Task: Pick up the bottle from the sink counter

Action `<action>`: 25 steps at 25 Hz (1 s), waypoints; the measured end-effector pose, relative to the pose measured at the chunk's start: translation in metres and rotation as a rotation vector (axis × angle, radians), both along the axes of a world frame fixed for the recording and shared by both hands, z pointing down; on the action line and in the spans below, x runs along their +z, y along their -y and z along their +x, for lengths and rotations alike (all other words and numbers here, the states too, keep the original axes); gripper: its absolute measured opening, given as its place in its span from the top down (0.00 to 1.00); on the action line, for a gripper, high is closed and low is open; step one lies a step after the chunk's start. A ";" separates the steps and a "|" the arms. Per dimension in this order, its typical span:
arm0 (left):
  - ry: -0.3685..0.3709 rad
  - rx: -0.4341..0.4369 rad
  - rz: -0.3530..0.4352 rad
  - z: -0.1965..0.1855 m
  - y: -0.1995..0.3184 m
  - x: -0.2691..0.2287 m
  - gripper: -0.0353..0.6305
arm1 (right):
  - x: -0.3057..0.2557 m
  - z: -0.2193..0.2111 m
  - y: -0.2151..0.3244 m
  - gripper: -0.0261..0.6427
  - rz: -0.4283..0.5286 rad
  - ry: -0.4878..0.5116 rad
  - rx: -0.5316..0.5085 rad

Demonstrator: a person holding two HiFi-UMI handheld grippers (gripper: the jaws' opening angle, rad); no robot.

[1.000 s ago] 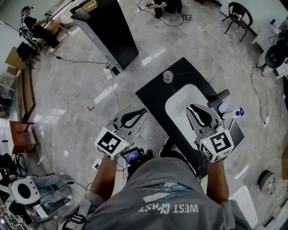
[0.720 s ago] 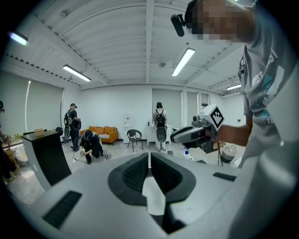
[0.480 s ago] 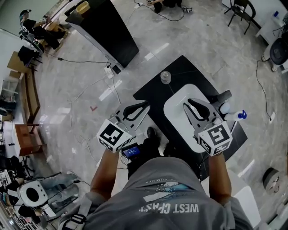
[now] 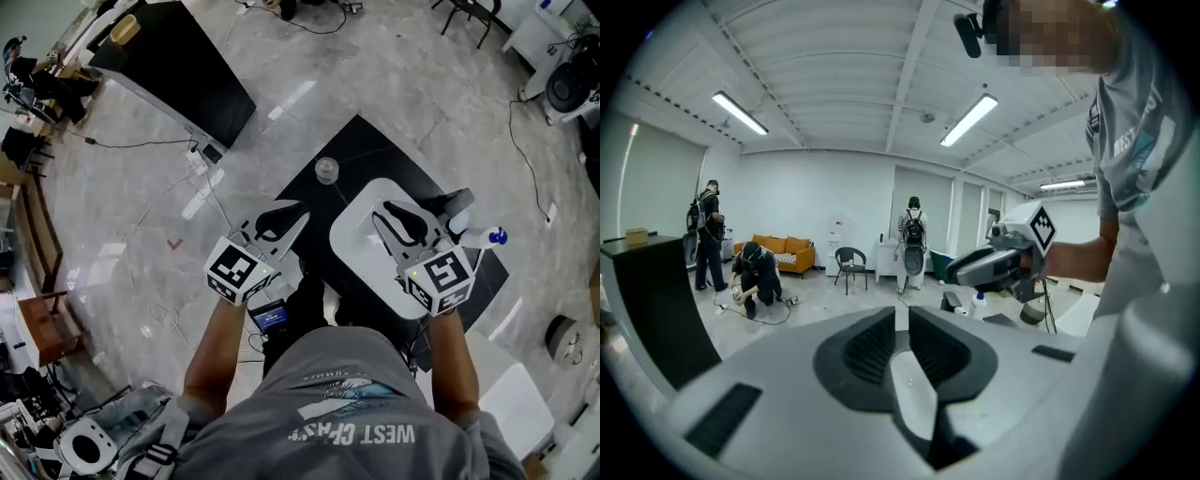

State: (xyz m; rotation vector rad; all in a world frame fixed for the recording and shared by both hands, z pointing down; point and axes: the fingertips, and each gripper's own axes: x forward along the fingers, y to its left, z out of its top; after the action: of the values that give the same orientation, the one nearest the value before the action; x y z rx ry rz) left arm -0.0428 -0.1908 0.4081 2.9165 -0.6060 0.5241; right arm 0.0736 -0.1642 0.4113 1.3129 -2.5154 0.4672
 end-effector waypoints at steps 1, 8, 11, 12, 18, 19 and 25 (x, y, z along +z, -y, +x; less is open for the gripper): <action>-0.007 0.009 -0.004 0.001 0.006 0.002 0.88 | 0.002 0.000 0.005 0.81 -0.005 -0.003 0.004; 0.016 0.067 -0.005 0.002 0.040 0.031 0.84 | 0.027 -0.014 0.041 0.78 -0.038 -0.005 0.001; 0.023 0.099 0.012 0.008 0.053 0.042 0.80 | 0.041 -0.016 0.057 0.76 -0.051 -0.005 -0.009; 0.029 0.109 0.018 0.010 0.057 0.047 0.78 | 0.046 -0.017 0.062 0.75 -0.057 -0.005 -0.012; 0.082 0.169 0.031 0.014 0.078 0.088 0.67 | 0.080 -0.027 0.085 0.69 -0.112 -0.012 -0.049; 0.091 0.180 0.032 0.015 0.080 0.096 0.65 | 0.086 -0.029 0.087 0.68 -0.123 -0.013 -0.056; 0.125 0.218 -0.002 0.024 0.084 0.139 0.57 | 0.120 -0.034 0.096 0.64 -0.177 -0.006 -0.089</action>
State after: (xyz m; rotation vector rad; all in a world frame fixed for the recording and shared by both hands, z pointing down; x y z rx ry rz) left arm -0.0192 -0.2746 0.5475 2.9817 -0.3008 0.7351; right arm 0.0394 -0.2601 0.5316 1.1311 -2.4509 0.6487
